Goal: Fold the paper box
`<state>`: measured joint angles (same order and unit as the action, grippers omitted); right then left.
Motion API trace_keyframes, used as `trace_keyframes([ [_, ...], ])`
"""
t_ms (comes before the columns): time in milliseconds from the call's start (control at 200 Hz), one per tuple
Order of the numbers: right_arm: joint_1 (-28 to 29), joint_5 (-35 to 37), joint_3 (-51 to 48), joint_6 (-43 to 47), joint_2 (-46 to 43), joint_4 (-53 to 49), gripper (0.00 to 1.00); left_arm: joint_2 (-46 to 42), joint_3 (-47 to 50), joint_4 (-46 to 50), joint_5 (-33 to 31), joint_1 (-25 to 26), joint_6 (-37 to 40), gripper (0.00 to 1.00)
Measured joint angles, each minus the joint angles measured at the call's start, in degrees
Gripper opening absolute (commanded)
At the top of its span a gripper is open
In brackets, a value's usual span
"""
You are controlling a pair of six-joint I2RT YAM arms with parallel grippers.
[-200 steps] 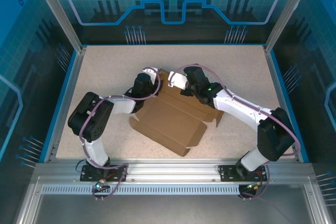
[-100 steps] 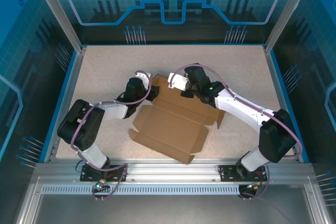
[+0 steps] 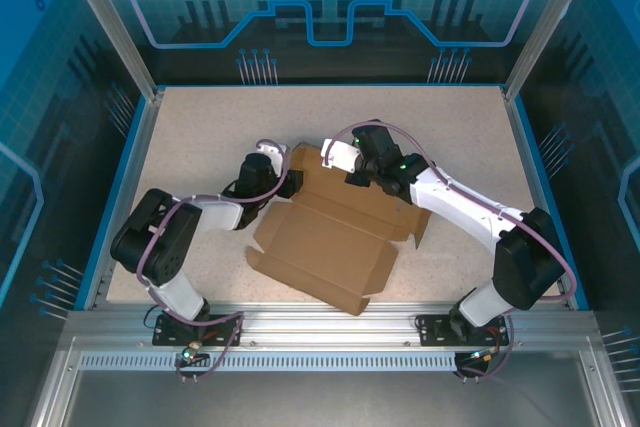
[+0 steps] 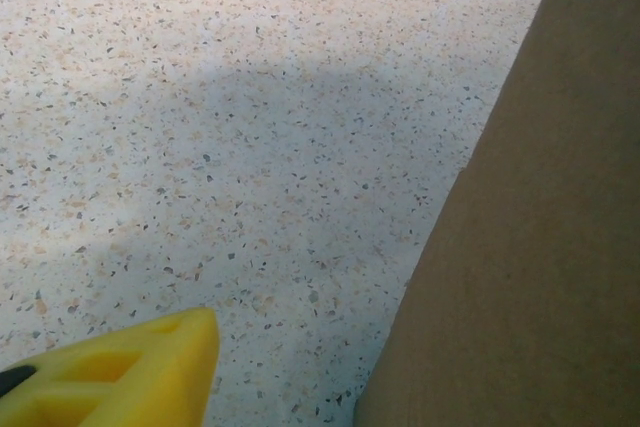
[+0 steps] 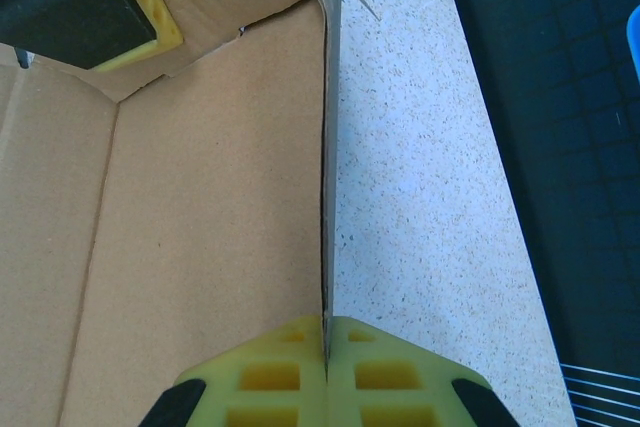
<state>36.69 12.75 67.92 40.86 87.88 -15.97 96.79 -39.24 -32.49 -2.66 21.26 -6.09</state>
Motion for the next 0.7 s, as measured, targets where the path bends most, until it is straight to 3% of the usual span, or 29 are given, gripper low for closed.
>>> trace_keyframes([
  [195,0.0,0.0,0.0,-0.2,0.0,-0.1,0.0,2.0,-0.9,-0.4,0.2,0.0,0.0,0.61],
  [450,0.0,-1.1,0.0,-0.5,0.3,0.1,0.0,2.9,-1.2,-1.3,-1.0,0.1,-1.8,0.44],
  [700,0.0,-1.5,0.0,-1.1,0.8,1.0,0.0,3.4,-2.1,-1.7,-4.0,0.7,-5.6,0.36],
])
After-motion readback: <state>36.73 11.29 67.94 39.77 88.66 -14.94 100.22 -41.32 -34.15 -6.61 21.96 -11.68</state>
